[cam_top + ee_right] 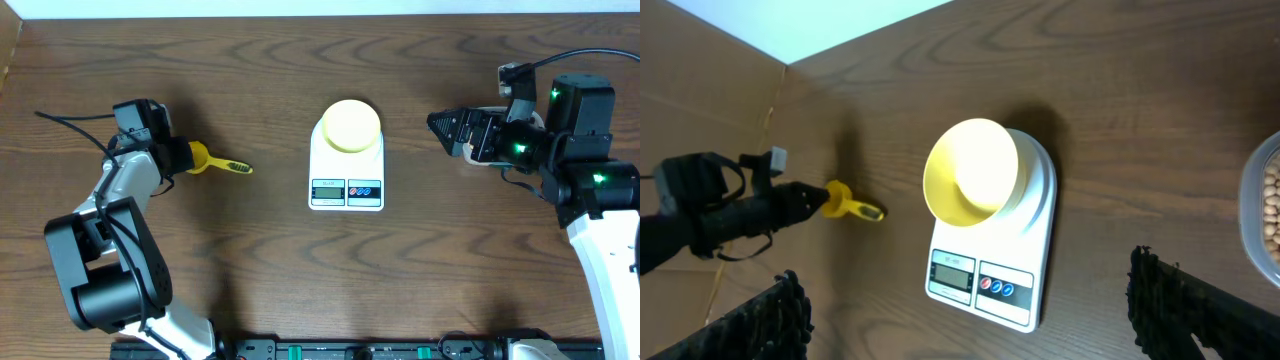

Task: Scoop item into bowl and weigh 50g on scale
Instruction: 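Grasp the yellow scoop's bowl end with the left gripper, then lift scoop over the scale and pass its handle to the right gripper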

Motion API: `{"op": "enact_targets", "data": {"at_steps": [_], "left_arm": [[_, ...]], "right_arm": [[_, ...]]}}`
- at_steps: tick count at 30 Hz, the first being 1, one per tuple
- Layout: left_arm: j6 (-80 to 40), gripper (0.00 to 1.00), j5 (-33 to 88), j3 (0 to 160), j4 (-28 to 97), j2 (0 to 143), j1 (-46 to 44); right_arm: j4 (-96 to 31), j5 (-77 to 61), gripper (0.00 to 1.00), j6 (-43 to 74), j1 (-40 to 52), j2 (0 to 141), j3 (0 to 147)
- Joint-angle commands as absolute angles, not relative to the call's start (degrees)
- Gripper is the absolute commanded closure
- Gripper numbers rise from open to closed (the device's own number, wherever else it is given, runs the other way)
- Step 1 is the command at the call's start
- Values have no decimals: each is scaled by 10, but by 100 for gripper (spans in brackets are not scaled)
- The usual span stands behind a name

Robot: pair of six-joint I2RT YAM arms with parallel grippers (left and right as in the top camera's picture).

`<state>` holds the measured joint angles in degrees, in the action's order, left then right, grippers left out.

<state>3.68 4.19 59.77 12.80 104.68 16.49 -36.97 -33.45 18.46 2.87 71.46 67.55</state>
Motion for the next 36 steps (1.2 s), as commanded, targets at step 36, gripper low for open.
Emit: {"op": "enact_targets", "data": {"at_steps": [36], "left_arm": [[-44, 93, 216, 664, 242, 830, 142]], "right_arm": [[-289, -351, 1, 256, 63, 712, 717]]}}
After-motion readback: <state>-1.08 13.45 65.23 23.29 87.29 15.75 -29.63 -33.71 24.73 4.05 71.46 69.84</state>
